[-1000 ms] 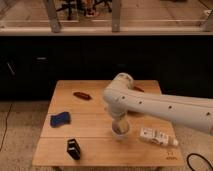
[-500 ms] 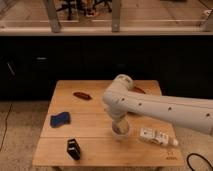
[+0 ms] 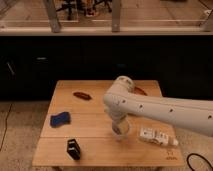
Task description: Knock the eraser over
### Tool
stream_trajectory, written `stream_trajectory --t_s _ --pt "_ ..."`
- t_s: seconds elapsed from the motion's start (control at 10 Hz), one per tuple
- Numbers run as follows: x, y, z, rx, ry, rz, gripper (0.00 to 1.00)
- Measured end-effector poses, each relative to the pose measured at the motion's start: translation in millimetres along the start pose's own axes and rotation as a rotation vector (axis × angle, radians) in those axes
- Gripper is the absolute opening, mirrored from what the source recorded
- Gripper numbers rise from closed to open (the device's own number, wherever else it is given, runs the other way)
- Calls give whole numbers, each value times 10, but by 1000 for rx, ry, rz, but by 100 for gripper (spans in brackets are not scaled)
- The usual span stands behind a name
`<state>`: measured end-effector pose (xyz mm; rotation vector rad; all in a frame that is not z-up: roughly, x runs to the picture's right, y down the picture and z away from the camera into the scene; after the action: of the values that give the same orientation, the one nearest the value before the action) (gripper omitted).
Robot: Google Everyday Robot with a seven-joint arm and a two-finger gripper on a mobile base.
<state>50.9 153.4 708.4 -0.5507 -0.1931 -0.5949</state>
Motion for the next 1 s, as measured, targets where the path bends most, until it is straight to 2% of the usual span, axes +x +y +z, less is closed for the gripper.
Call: stream_trajectory --t_s 1.0 --pt "-88 91 10 15 -14 -54 80"
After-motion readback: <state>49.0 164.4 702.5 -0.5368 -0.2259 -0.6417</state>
